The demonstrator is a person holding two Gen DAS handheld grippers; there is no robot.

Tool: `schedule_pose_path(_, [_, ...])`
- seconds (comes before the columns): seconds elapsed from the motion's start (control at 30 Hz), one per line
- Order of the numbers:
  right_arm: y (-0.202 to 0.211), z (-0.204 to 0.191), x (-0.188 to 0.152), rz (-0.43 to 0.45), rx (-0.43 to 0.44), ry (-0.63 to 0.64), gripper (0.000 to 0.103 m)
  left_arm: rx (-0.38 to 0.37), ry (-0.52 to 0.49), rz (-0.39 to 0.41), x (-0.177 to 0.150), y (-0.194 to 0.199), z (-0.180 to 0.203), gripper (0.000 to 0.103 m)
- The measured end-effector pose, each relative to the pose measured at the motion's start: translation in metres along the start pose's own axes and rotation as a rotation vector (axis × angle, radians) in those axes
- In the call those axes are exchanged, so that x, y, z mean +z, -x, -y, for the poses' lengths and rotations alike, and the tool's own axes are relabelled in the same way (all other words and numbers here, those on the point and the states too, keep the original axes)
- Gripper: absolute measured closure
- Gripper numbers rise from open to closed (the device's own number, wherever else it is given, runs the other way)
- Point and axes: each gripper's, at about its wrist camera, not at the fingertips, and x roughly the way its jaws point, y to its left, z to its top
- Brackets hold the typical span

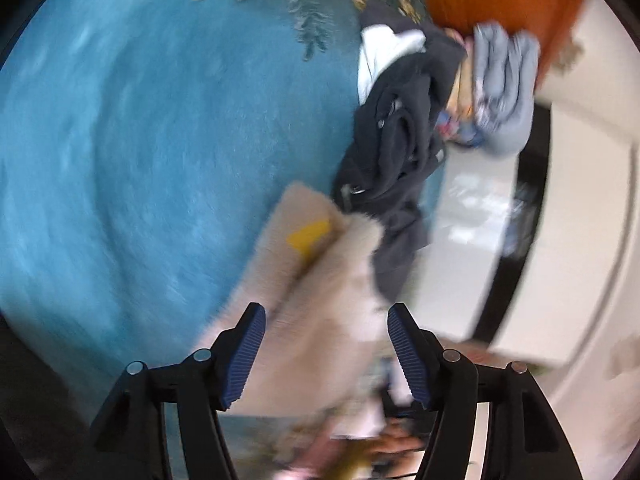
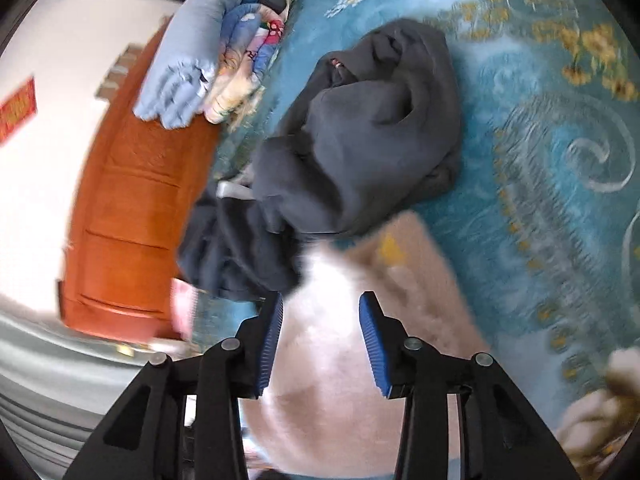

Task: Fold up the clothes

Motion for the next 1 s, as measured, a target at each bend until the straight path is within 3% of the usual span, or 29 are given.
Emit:
schedule_pose_path(0.13, [-0.011, 0.007, -0.011, -0.048, -0.138, 0.099, 0.062, 0.107, -0.130, -0.001, -0.008, -0.015, 0.015, 0.036])
schedule_pose_path(0.23, [-0.021, 0.008, -0.021, -0.073, -0.173, 0.149, 0.059, 0.170, -0.212, 0.002, -0.013, -0.025, 0.025, 0.040])
schedule_pose_path(0.27, [-0.023, 0.004, -0.022, -0.069, -0.189, 0.185, 0.059, 0.191, -0.239, 0.003, -0.015, -0.028, 0.028, 0.047])
schedule_pose_path(0.4, [-0.028, -0.008, -0.026, -0.066, -0.207, 0.273, 0.063, 0.274, -0.347, 0.008, -0.023, -0.041, 0.041, 0.060])
schedule_pose_path(0.43, [-0.028, -0.010, -0.027, -0.067, -0.214, 0.288, 0.066, 0.295, -0.375, 0.009, -0.025, -0.045, 0.044, 0.071])
schedule_pose_path(0.47, [-0.028, -0.012, -0.028, -0.068, -0.221, 0.303, 0.074, 0.292, -0.370, 0.014, -0.025, -0.044, 0.042, 0.082])
schedule_pose_path(0.57, [-0.028, -0.017, -0.034, -0.079, -0.229, 0.344, 0.089, 0.272, -0.346, 0.030, -0.024, -0.039, 0.035, 0.089])
schedule_pose_path(0.73, [-0.005, -0.017, -0.032, 0.013, -0.120, 0.295, 0.091, 0.238, -0.305, 0.056, -0.023, -0.030, 0.022, 0.090])
schedule_pose_path(1.0, [-0.012, 0.006, -0.026, 0.002, -0.153, 0.214, 0.092, 0.183, -0.235, 0.096, -0.020, -0.016, 0.001, 0.090])
